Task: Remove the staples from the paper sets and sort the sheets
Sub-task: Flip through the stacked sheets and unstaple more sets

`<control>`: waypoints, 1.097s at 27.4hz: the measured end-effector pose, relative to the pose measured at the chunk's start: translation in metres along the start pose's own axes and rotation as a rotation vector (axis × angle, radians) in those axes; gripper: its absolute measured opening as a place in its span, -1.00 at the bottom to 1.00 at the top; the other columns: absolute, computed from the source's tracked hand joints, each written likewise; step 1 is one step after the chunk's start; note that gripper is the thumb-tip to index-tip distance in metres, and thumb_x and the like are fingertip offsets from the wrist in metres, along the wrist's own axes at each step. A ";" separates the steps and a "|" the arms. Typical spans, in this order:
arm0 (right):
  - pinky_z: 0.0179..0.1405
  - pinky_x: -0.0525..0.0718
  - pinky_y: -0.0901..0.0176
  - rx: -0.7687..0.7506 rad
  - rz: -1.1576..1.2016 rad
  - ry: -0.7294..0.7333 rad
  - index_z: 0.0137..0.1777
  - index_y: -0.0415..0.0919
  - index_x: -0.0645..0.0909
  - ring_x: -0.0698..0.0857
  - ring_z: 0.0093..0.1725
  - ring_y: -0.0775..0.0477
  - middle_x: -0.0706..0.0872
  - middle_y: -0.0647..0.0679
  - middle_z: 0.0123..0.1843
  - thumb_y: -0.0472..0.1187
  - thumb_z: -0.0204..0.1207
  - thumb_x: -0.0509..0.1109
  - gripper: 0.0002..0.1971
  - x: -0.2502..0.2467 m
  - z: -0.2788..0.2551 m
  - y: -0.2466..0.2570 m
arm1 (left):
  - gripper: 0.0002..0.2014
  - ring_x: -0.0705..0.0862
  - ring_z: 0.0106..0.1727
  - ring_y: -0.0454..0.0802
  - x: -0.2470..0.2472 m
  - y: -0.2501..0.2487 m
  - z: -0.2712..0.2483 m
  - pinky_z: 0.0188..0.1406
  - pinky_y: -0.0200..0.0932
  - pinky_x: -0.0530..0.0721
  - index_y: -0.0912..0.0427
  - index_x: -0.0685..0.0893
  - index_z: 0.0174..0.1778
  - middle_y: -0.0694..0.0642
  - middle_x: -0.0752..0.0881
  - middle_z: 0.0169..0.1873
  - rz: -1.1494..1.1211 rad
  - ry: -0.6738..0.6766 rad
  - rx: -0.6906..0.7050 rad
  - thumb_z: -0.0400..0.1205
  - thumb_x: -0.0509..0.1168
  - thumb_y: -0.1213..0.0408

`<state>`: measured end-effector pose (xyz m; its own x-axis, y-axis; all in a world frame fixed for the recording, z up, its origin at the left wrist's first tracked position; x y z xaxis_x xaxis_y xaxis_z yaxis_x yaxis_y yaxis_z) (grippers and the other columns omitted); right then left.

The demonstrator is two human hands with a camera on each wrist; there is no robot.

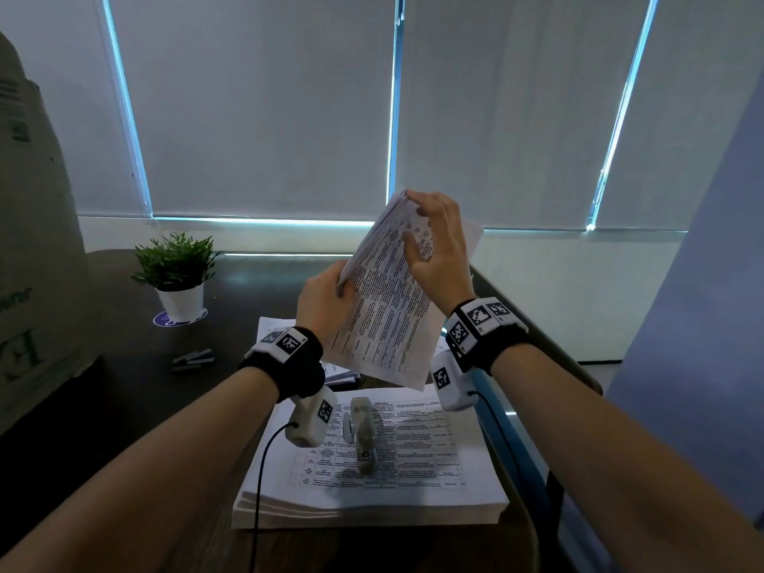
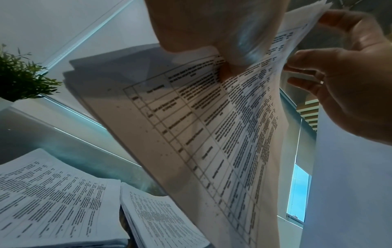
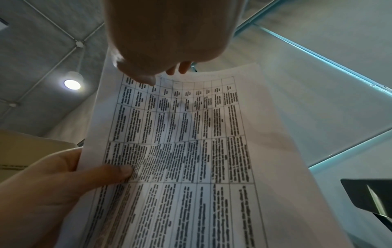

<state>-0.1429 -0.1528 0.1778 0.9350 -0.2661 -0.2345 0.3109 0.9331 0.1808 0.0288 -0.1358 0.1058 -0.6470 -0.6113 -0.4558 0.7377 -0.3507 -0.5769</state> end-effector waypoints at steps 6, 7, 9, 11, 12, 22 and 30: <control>0.07 0.49 0.66 0.032 -0.032 -0.049 0.25 -0.03 0.49 0.57 0.17 -0.11 0.40 -0.06 0.22 -0.42 0.45 0.45 -0.56 -0.011 0.010 -0.001 | -0.81 0.66 -0.24 0.15 -0.003 -0.001 -0.001 -0.22 0.00 0.66 0.06 0.66 -0.04 0.03 0.67 -0.32 0.111 0.008 0.016 0.63 0.15 0.37; 0.08 0.49 0.64 0.022 -0.042 -0.045 0.22 -0.08 0.52 0.58 0.17 -0.12 0.40 -0.04 0.21 -0.41 0.44 0.45 -0.60 -0.011 0.012 0.001 | -0.80 0.66 -0.25 0.15 -0.004 -0.001 -0.001 -0.23 -0.03 0.63 0.09 0.67 -0.01 0.03 0.66 -0.32 0.121 0.006 0.019 0.64 0.15 0.37; 0.13 0.57 0.47 -0.015 -0.051 -0.043 0.20 -0.10 0.52 0.58 0.16 -0.10 0.43 -0.01 0.17 -0.41 0.43 0.43 -0.62 -0.011 0.015 0.005 | -0.80 0.64 -0.26 0.12 -0.006 0.001 0.001 -0.26 -0.08 0.58 0.11 0.68 0.00 0.02 0.66 -0.33 0.120 0.002 0.017 0.64 0.15 0.38; 0.15 0.66 0.13 -0.040 -0.044 -0.050 0.19 -0.15 0.51 0.58 0.14 -0.09 0.46 0.03 0.15 -0.42 0.42 0.42 -0.64 -0.010 0.016 0.009 | -0.79 0.63 -0.27 0.11 -0.009 0.003 0.002 -0.27 -0.09 0.57 0.11 0.67 0.01 0.03 0.66 -0.32 0.106 -0.007 0.010 0.64 0.15 0.38; 0.15 0.66 0.07 -0.036 -0.047 -0.052 0.18 -0.19 0.53 0.57 0.13 -0.10 0.47 0.04 0.14 -0.42 0.42 0.43 -0.66 -0.009 0.016 0.009 | -0.79 0.63 -0.27 0.11 -0.010 0.004 0.002 -0.26 -0.09 0.58 0.11 0.67 0.00 0.03 0.66 -0.32 0.099 -0.011 0.010 0.63 0.15 0.38; 0.11 0.41 0.40 -0.035 -0.155 -0.073 0.10 -0.28 0.60 0.48 0.09 0.07 0.68 -0.07 0.05 -0.25 0.43 0.40 -0.75 -0.010 0.014 0.017 | -0.82 0.63 -0.26 0.14 -0.018 0.016 0.006 -0.26 -0.04 0.62 0.05 0.55 -0.21 0.09 0.67 -0.33 0.066 -0.030 -0.045 0.62 0.13 0.38; 0.05 0.38 0.14 -0.090 -0.191 -0.059 0.36 -0.07 0.58 0.47 0.08 0.05 0.71 0.06 0.00 -0.19 0.44 0.38 -0.55 -0.010 0.017 0.022 | -0.82 0.61 -0.31 0.12 -0.022 0.015 0.004 -0.29 -0.03 0.62 0.08 0.55 -0.24 0.07 0.63 -0.38 0.055 -0.040 -0.047 0.62 0.14 0.38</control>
<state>-0.1423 -0.1334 0.2000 0.8697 -0.4517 -0.1993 0.4697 0.8813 0.0522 0.0548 -0.1306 0.1094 -0.5970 -0.6568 -0.4607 0.7613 -0.2827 -0.5835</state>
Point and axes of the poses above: each hand's wrist, its own z-axis towards the middle knuckle, its own x-axis out of the palm, y = z × x, the point moved 10 cm from there along z, towards the middle knuckle
